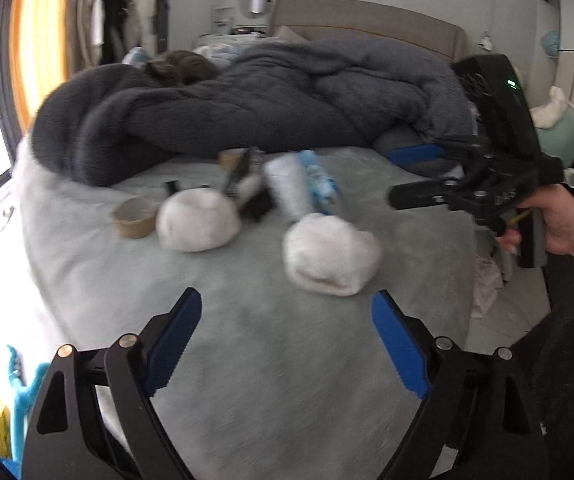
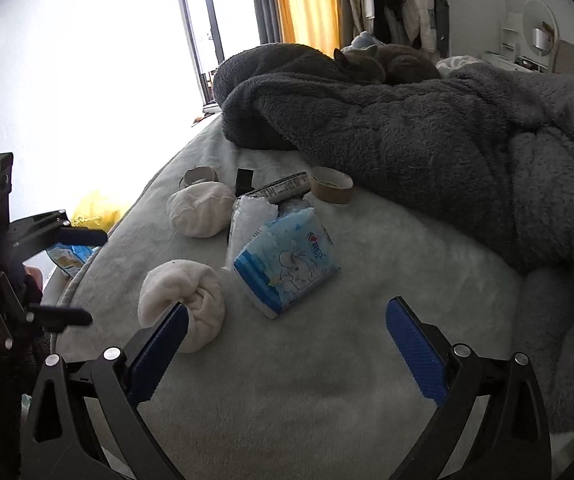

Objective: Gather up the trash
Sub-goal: 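Move the right tool toward the blue-and-white wet-wipe pack on the bed, then grasp the wet-wipe pack with the right tool while the left tool grasps a white tissue ball, then carry both items over the black bin and open both tools to drop them, then move both tools back toward the remaining trash on the bed, then grasp the clear plastic bag with the right tool while the left tool grasps a tissue ball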

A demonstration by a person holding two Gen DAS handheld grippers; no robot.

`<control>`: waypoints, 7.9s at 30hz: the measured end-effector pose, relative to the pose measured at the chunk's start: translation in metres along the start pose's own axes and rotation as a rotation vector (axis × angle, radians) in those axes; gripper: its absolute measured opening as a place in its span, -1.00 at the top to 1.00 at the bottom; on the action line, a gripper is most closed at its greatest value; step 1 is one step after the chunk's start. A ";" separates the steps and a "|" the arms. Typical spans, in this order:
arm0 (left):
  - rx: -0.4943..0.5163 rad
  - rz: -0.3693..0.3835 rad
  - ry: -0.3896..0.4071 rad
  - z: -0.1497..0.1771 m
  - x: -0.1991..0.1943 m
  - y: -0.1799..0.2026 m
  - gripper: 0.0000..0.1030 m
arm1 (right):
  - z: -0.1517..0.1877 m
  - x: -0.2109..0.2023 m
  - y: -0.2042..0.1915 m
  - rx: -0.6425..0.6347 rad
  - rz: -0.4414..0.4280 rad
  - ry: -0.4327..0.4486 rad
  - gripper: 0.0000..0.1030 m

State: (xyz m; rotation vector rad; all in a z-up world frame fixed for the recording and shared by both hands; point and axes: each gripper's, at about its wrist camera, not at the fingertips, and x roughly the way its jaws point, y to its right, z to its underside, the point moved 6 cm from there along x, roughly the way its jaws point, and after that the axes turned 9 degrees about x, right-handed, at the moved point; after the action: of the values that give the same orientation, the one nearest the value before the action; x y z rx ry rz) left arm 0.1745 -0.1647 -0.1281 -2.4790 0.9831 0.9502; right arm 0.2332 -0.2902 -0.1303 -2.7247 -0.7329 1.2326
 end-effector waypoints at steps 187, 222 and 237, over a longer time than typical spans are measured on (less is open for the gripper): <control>-0.487 -0.485 0.261 0.094 -0.276 -0.224 -0.68 | -0.005 0.182 -0.366 -0.121 -0.112 -0.130 -0.33; -0.327 -0.288 0.173 0.001 -0.108 -0.138 -0.75 | -0.065 0.034 -0.111 0.046 0.160 0.199 -0.49; -0.347 -0.214 0.101 -0.009 -0.030 -0.113 -0.75 | -0.042 0.031 -0.047 0.104 0.215 0.143 -0.23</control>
State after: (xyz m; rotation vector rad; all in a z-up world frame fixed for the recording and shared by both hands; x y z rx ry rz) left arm 0.2417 -0.0734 -0.0968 -2.8715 0.6032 1.0032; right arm 0.2626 -0.2291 -0.1115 -2.8252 -0.3589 1.0615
